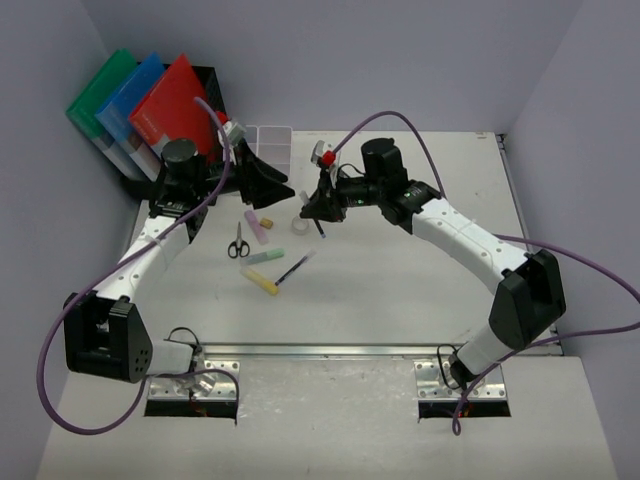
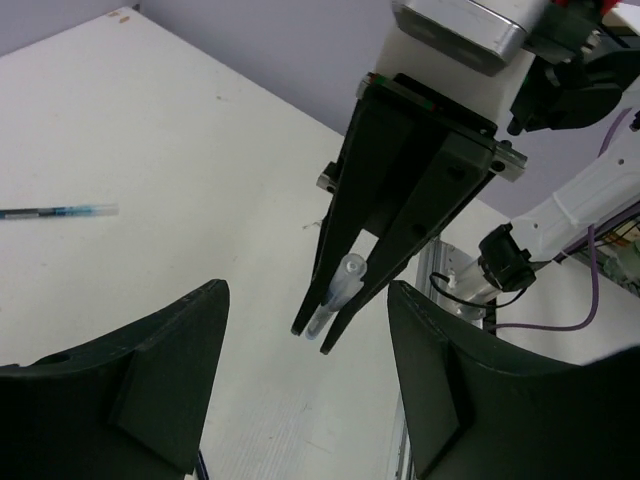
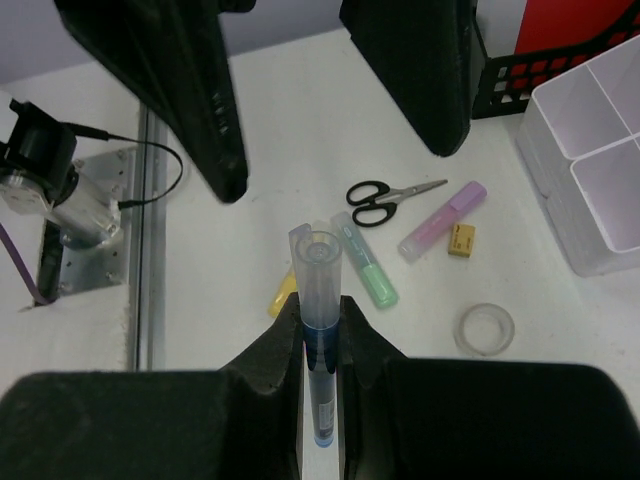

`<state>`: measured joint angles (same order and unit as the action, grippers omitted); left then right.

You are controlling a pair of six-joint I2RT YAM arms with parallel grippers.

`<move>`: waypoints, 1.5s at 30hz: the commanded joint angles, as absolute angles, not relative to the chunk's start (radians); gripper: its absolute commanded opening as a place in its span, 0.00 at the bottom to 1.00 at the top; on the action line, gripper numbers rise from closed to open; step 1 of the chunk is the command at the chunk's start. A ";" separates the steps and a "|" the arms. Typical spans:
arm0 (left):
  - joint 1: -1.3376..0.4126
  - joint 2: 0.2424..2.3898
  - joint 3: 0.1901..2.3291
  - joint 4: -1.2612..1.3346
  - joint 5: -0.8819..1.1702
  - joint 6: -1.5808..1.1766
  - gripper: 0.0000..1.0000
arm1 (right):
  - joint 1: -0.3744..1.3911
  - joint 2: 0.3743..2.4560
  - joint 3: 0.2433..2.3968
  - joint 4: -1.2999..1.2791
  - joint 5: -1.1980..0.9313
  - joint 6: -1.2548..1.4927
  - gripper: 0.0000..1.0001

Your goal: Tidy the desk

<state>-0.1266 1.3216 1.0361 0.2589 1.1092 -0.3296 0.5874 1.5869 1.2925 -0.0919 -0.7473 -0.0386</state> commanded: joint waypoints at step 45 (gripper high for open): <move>-0.186 1.606 1.433 0.096 0.776 -0.121 0.00 | 0.428 1.591 1.351 0.004 -0.680 0.178 0.99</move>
<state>-0.2105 1.5551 1.2908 0.2280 0.9750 -0.3179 0.5191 1.6326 1.3568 -0.0220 -0.7340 0.1297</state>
